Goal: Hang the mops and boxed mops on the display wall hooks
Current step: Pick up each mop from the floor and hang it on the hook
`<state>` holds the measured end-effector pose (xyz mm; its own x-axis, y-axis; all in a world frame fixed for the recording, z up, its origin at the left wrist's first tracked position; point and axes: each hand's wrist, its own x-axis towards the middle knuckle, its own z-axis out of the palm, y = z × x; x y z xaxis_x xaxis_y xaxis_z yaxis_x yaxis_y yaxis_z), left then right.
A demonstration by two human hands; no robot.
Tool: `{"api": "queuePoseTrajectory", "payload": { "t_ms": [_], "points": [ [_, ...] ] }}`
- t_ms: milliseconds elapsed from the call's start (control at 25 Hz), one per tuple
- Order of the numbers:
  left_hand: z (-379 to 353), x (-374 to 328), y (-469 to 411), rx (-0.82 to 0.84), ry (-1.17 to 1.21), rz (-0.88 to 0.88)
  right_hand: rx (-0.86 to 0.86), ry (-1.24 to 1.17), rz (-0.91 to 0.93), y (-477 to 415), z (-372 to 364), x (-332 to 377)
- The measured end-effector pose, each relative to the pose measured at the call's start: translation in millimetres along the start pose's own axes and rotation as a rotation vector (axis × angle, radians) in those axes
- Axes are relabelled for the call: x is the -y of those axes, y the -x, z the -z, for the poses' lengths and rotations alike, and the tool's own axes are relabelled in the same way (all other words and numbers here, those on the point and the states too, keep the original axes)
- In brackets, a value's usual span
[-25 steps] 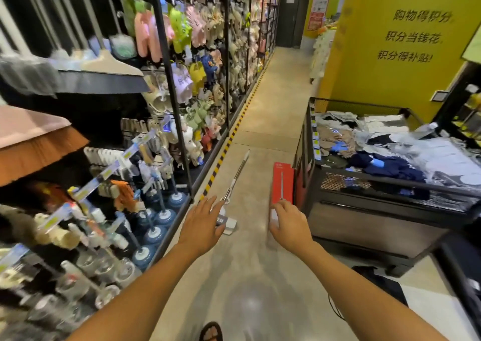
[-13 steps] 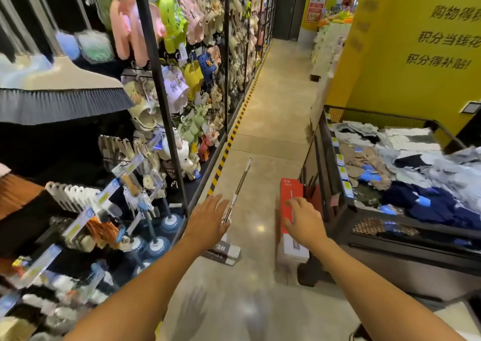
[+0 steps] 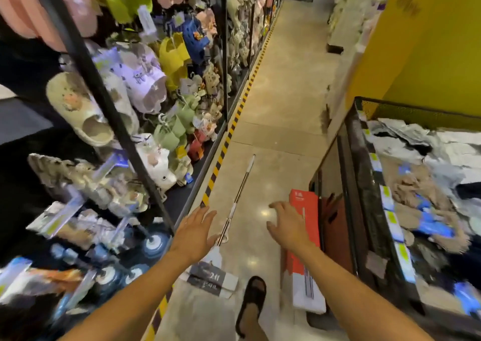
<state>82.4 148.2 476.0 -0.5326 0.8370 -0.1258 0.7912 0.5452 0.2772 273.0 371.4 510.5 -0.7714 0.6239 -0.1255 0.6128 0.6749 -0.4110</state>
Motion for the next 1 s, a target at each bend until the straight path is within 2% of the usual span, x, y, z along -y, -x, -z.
{"api": "queuePoseTrajectory", "payload": {
  "t_ms": [200,400,640,840,1000],
  "points": [
    [-49.1,42.2,-126.8,0.163,-0.006,0.132,0.176,-0.045,-0.023,-160.1,-51.2,-38.5],
    [-113.5,91.1,-221.8,0.165,0.137,0.247,0.305,-0.123,-0.076,-276.6,-138.3,-75.2],
    [-292.2,166.0,-289.4,0.383,0.27,0.385,0.468,-0.151,-0.044,-330.0,-307.7,-126.6],
    [-461.1,219.0,-347.2,0.637,0.406,0.496,0.496,-0.162,-0.117,-356.3,-449.3,-183.9],
    [-558.8,247.5,-402.4,0.655,0.48,0.511,0.462,-0.225,-0.211,-361.8,-528.1,-225.2]
  ]
}}
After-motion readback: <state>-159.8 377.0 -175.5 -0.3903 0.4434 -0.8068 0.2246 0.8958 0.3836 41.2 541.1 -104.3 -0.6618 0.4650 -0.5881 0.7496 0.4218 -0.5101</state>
